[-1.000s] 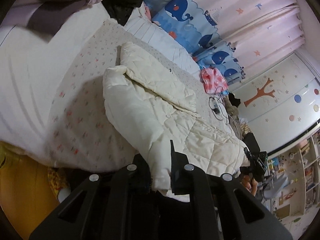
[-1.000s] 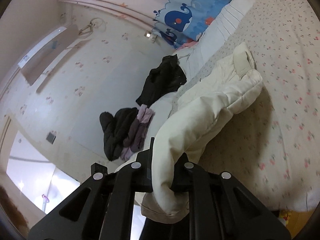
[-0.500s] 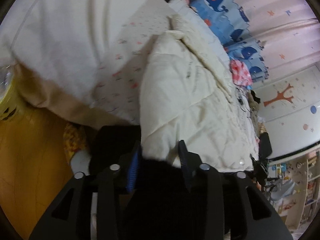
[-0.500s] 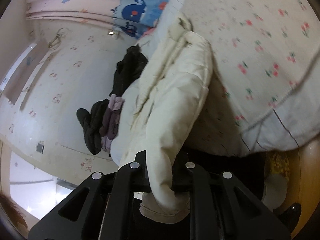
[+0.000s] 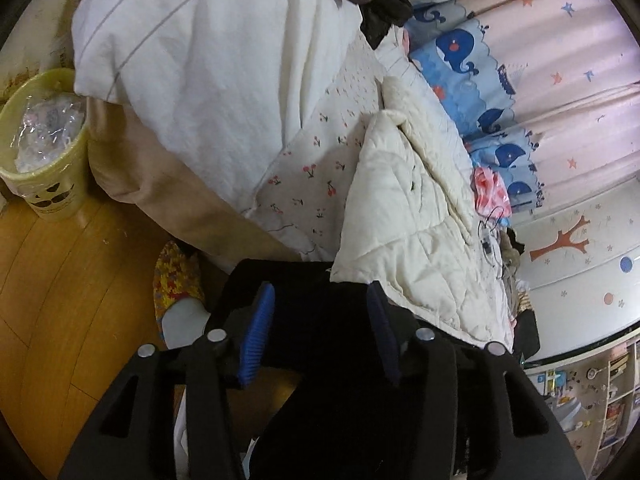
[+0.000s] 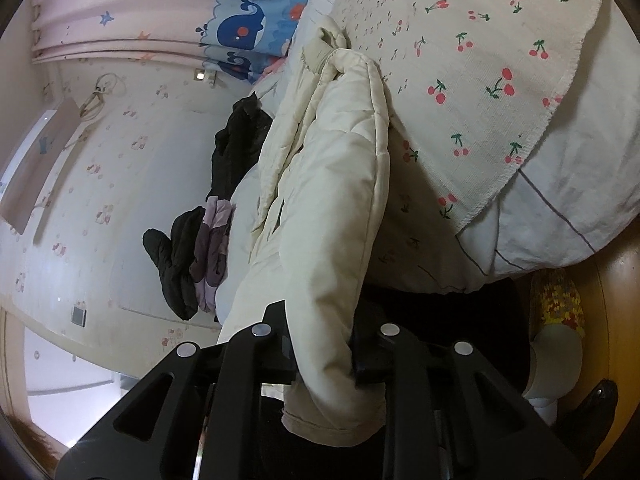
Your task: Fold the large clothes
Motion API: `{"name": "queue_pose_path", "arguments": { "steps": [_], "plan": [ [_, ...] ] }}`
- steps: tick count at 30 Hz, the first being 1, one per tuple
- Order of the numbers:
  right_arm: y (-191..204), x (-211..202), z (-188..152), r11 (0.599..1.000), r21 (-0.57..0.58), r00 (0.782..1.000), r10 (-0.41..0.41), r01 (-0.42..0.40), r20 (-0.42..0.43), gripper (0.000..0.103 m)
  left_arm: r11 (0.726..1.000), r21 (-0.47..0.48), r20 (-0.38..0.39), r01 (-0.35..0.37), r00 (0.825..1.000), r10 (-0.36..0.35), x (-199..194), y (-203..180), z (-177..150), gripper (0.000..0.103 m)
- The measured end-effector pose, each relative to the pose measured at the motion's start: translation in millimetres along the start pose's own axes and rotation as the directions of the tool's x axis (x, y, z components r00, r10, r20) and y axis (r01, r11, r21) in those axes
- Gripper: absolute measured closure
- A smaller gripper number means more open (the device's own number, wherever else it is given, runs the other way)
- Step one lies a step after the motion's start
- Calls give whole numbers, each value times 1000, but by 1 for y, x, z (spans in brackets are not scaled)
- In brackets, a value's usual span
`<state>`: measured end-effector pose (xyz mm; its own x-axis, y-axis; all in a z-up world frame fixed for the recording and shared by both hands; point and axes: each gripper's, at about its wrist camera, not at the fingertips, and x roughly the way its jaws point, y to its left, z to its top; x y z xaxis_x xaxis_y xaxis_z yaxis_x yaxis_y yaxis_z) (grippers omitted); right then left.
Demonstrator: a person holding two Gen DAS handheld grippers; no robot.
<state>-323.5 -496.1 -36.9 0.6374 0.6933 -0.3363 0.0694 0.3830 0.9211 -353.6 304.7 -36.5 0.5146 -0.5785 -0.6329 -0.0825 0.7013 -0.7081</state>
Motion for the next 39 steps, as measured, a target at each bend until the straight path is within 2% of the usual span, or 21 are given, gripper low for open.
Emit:
{"name": "queue_pose_path", "arguments": {
  "steps": [6,8,10,13,15,21,28,33,36,38,39],
  "plan": [
    [-2,-3,-1,1000,17,1000,5,-5,13,77,1000,-6,16,27,1000,-27,-6,-2,0,47],
    [-4,-7,-1,999,26,1000,23,-24,20,67,998,-18,17,59,998,-59,-5,-1,2,39],
    [-7,-12,-1,997,50,998,55,-57,38,43,996,-26,26,90,996,-89,-6,-3,1,33],
    [-10,-24,2,988,72,989,133,-138,71,28,979,-38,30,200,980,-199,-4,-6,6,20],
    [-8,-32,5,987,62,986,142,-147,83,21,970,-45,35,238,971,-236,-1,-8,12,10],
    [-7,-44,15,994,22,994,103,-104,44,16,962,-46,-29,271,962,-272,27,-13,32,8],
    [-16,-28,20,997,28,997,77,-77,-25,15,977,-16,-124,211,970,-211,71,-21,51,8],
    [-16,5,23,997,39,991,69,-65,-110,15,975,-16,-214,223,951,-221,107,-30,59,8],
    [-18,16,24,995,50,988,88,-82,-129,15,970,-1,-261,243,936,-235,124,-45,58,8],
    [-17,22,25,994,48,986,107,-102,-128,15,969,29,-273,245,935,-228,129,-58,55,8],
    [-15,25,24,993,39,985,120,-115,-127,26,971,47,-273,233,938,-212,130,-63,54,9]
  ]
}}
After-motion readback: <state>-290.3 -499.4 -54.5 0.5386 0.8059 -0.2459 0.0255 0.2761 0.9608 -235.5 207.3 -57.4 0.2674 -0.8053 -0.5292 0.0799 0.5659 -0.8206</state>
